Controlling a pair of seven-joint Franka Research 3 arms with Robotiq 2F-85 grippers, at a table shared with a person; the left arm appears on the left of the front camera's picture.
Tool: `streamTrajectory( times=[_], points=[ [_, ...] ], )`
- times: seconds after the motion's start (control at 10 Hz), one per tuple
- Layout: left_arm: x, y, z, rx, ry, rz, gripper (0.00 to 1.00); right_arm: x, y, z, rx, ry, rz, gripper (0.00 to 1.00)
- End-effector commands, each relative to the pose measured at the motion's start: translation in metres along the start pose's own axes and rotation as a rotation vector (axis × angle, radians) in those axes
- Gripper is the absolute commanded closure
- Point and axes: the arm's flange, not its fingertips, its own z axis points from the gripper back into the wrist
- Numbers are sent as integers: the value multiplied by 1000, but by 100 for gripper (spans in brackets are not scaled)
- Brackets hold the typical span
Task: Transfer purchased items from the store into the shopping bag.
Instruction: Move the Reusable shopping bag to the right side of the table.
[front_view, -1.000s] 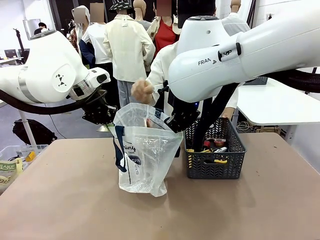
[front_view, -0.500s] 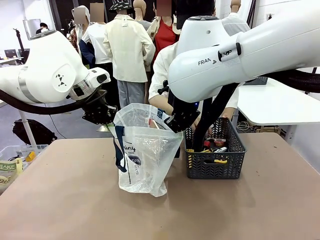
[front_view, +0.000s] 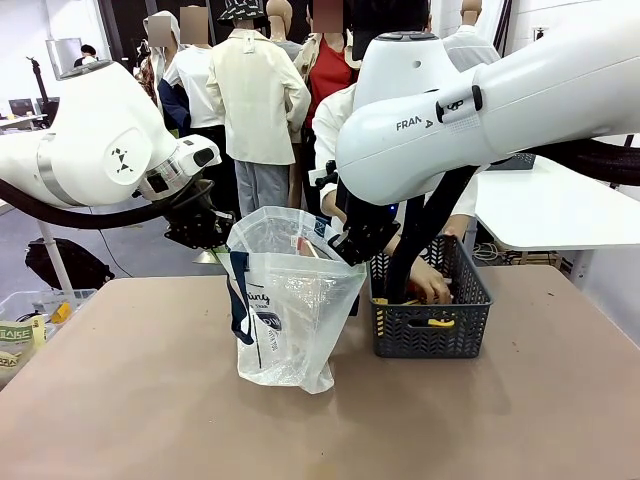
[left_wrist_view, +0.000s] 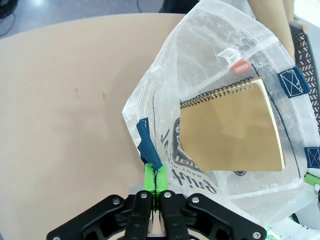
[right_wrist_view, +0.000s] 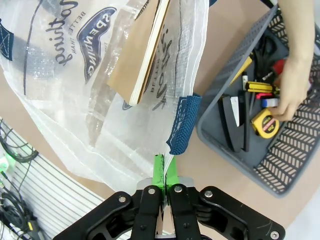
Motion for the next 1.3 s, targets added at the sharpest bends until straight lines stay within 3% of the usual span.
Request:
streamTrajectory(
  times=[0.0,1.2],
  points=[
    [1,1,1,0,-3,2,100,0,-2,1,-3,-3,-5,100],
    [1,1,1,0,-3,2,100,0,-2,1,-3,-3,-5,100]
  ],
)
